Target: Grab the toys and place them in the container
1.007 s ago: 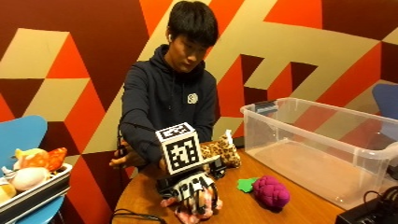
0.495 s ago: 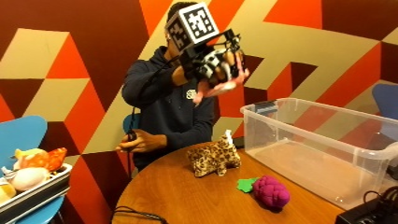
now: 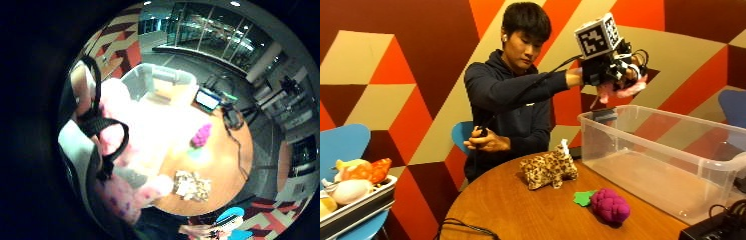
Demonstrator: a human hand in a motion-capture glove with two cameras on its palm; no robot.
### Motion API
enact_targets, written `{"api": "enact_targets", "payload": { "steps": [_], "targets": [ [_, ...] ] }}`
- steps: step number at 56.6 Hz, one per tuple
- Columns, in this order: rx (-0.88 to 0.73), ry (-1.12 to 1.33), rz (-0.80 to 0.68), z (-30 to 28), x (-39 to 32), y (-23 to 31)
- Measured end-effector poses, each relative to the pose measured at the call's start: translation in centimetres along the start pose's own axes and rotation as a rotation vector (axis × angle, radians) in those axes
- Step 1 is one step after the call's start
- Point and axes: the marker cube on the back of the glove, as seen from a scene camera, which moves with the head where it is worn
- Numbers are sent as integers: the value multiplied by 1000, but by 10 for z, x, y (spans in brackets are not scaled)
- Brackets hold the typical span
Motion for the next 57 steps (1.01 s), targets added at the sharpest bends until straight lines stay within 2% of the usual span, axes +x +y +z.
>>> {"api": "enact_targets", "payload": {
  "steps": [3,11,18,28,37,47,57],
  "targets": [
    [-18,-55,74,12,-14,-3],
    [-191,-92,34,30,-18,1],
    [-192,-51,61,13,5,17],
    [-259,78,77,-20,59,79],
    [-323,197,131,-22,117,147],
    [-428,80,185,38,176,207],
    [-526,29,216,117,192,241]
  ]
}}
